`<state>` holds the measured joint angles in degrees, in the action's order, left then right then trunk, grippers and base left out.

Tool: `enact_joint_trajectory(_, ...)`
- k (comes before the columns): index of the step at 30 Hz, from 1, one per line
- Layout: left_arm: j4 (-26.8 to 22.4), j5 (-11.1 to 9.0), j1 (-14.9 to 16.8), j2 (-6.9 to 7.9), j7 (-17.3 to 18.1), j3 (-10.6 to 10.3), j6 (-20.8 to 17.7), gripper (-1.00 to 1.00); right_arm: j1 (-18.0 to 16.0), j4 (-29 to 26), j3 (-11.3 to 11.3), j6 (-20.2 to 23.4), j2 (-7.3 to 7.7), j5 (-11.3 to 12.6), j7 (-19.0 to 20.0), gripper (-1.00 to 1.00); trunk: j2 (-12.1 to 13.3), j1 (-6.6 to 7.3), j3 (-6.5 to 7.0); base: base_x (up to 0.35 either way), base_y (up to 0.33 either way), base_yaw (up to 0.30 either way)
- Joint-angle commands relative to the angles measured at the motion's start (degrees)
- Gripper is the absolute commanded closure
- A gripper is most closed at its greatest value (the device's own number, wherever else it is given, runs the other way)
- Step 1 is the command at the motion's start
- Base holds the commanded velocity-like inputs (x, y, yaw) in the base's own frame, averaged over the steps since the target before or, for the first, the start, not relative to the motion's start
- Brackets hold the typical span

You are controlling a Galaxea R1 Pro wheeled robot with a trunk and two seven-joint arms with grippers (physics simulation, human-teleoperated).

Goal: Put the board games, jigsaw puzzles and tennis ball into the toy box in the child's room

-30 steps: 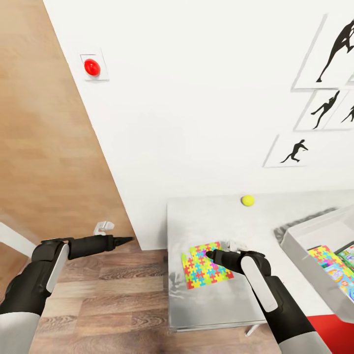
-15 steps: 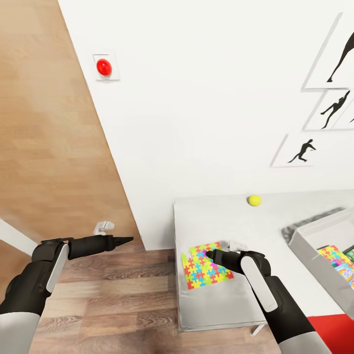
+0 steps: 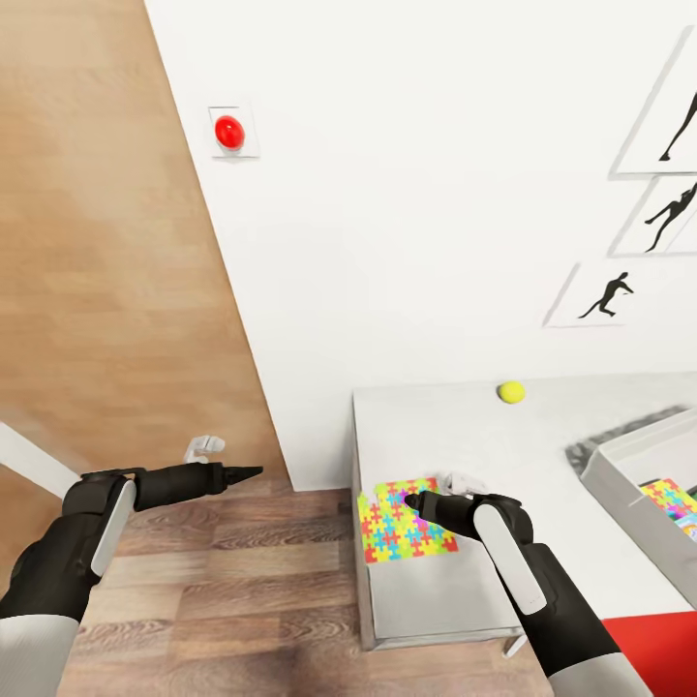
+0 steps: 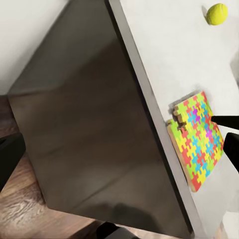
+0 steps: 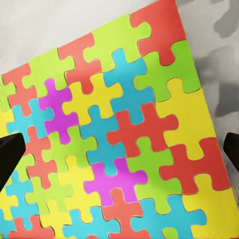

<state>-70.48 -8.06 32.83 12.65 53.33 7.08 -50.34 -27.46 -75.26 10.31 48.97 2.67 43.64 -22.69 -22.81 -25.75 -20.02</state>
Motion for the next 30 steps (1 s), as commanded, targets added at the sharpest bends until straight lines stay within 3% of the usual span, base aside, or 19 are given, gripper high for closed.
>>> enact_joint_trajectory(1, 0.0, -0.1, 0.0, 0.01, 0.1, 0.0, -0.3, -1.00, -0.1, -0.1, 0.1, 0.1, 0.05, 0.6, -0.6, -1.00, -0.1, -0.03, -0.10, -0.007, 0.047, 0.000)
enact_joint_trajectory(30, 0.0, -0.1, 0.0, 0.01, 0.1, 0.0, -0.3, -1.00, -0.1, -0.1, 0.1, 0.1, 0.14, 0.6, -0.6, -1.00, -0.1, -0.03, -0.10, -0.008, 0.059, 0.000)
